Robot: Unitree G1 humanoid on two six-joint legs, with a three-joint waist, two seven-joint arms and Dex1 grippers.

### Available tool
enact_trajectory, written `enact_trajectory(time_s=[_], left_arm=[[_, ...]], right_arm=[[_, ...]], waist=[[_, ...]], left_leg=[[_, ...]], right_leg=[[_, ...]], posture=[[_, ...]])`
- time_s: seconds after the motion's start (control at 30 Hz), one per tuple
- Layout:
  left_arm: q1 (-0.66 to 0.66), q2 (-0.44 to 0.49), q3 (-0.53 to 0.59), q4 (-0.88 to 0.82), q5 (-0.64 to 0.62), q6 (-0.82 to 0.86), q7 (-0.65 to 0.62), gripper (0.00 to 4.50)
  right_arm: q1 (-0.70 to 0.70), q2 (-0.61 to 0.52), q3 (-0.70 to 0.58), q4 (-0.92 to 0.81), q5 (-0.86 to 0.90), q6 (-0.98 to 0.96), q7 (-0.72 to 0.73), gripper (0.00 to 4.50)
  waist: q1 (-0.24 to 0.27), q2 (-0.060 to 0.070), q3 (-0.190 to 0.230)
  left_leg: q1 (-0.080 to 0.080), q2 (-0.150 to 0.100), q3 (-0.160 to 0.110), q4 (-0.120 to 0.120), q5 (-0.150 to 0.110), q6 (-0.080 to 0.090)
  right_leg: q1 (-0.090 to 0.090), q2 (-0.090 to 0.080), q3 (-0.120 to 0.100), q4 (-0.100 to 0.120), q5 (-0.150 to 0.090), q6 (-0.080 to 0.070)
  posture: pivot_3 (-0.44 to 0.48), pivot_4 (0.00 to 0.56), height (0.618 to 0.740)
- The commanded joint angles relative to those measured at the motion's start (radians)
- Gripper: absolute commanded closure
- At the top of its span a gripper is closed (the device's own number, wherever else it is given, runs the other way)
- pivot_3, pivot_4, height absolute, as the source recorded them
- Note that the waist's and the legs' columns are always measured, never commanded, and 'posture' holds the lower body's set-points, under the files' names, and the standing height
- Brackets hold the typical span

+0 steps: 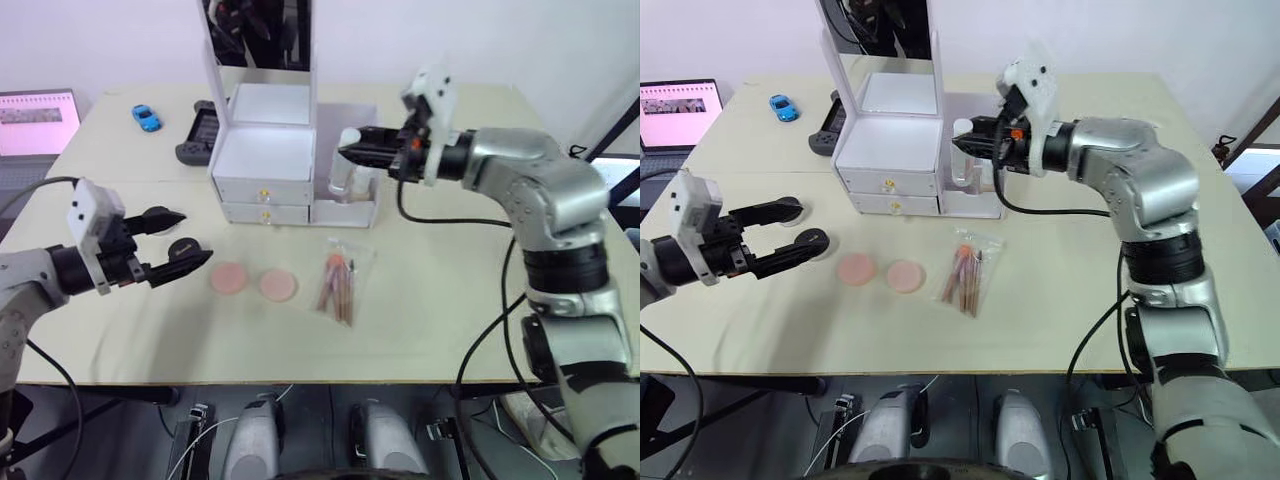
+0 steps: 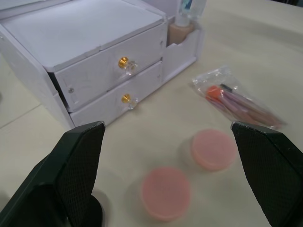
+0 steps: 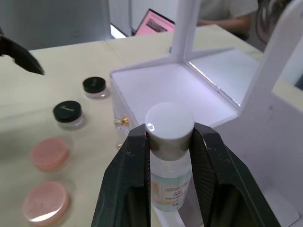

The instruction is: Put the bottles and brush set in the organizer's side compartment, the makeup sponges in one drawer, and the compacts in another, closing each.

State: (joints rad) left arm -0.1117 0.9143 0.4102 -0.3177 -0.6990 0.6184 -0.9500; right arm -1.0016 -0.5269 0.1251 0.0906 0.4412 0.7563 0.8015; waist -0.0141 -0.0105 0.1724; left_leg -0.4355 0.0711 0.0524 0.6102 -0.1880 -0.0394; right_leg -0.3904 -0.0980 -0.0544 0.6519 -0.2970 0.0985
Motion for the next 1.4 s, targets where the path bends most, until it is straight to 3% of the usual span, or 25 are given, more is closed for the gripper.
enact_trajectory(time_s=[0.03,0.57,0.8,0.83,1.13,1.4], left_arm=[[0.015,0.004,0.055,-0.029,-0.01,-0.011,0.009,0.0],[0.061,0.013,0.101,-0.078,-0.023,0.004,0.034,0.0],[0.043,0.013,0.08,-0.065,-0.017,-0.002,0.034,0.0],[0.039,0.013,0.076,-0.06,-0.015,-0.001,0.035,0.0],[-0.004,-0.004,0.076,0.012,-0.006,-0.02,0.043,0.0],[0.026,0.009,0.21,0.32,0.096,-0.217,0.004,0.0]], right_arm=[[-0.071,0.054,0.014,0.082,-0.067,-0.073,-0.033,3.85],[-0.109,0.157,0.043,0.365,-0.231,-0.25,-0.011,3.85],[-0.111,0.16,0.004,0.37,-0.218,-0.242,0.013,0.31],[-0.11,0.161,-0.008,0.363,-0.208,-0.239,0.018,0.06],[-0.051,0.076,-0.133,0.249,-0.109,-0.249,0.127,0.06],[0.108,-0.158,-0.303,0.424,-0.082,-0.416,0.238,0.06]], waist=[[0.0,0.0,0.0],[-0.004,0.0,0.0],[-0.003,0.0,0.0],[-0.001,0.0,0.0],[0.001,0.0,0.0],[0.001,0.0,0.0]], left_leg=[[0.0,0.0,0.0,0.0,0.0,0.0],[-0.002,0.0,0.0,-0.001,0.0,0.0],[-0.002,0.0,0.0,-0.001,0.0,0.0],[-0.002,0.0,0.0,-0.001,0.0,0.0],[-0.002,0.0,0.0,-0.001,0.0,0.0],[-0.002,0.0,0.001,0.0,0.0,0.0]], right_leg=[[0.0,0.0,0.0,0.0,0.0,0.0],[-0.002,0.0,0.0,0.0,0.0,0.0],[-0.002,0.0,0.0,0.0,0.0,0.0],[-0.002,0.0,0.0,0.0,0.0,0.0],[-0.002,0.0,0.0,0.0,0.0,0.0],[-0.001,0.0,-0.001,-0.001,0.0,0.0]], posture=[[0.0,0.15,0.74],[0.0,0.15,0.74],[0.0,0.15,0.74],[0.0,0.15,0.74],[0.0,0.15,0.74],[0.0,0.15,0.74]])
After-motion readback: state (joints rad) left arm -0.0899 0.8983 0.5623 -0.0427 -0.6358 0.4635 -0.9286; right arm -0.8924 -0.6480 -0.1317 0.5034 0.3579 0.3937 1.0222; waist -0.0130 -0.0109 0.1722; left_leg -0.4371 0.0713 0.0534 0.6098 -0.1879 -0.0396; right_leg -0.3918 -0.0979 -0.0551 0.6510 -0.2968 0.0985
